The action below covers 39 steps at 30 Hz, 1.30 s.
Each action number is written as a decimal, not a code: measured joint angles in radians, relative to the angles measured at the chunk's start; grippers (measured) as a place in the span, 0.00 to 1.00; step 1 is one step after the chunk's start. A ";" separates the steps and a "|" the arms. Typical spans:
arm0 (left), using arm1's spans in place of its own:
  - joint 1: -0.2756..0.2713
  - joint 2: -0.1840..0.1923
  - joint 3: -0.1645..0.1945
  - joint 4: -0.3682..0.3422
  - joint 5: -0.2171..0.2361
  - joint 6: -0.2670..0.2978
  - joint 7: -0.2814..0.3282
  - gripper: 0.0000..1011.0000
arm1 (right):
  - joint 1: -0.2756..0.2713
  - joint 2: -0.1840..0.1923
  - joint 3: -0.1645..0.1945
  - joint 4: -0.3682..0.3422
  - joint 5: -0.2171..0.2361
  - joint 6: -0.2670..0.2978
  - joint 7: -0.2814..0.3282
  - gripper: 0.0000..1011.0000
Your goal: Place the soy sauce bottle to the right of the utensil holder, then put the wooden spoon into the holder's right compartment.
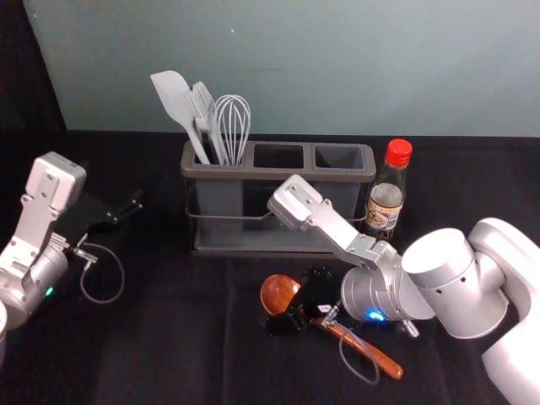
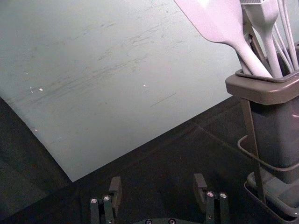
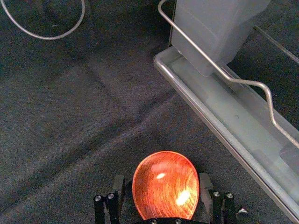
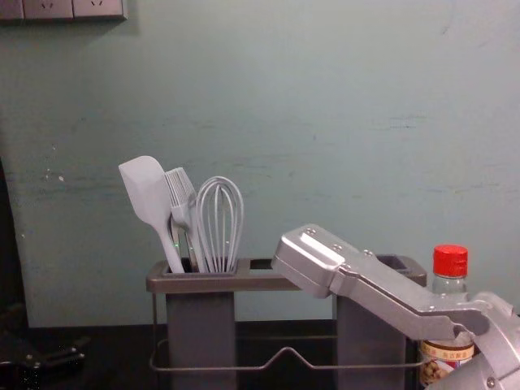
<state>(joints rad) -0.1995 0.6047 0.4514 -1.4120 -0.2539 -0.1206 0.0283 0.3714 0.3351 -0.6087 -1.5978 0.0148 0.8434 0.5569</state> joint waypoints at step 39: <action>0.000 0.000 0.000 0.000 0.000 0.000 0.000 0.99 | -0.067 0.079 0.049 -0.142 -0.028 0.034 0.031 0.83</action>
<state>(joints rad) -0.1995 0.6047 0.4514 -1.4120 -0.2539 -0.1206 0.0283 0.3041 0.4139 -0.5593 -1.7400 -0.0129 0.8769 0.5880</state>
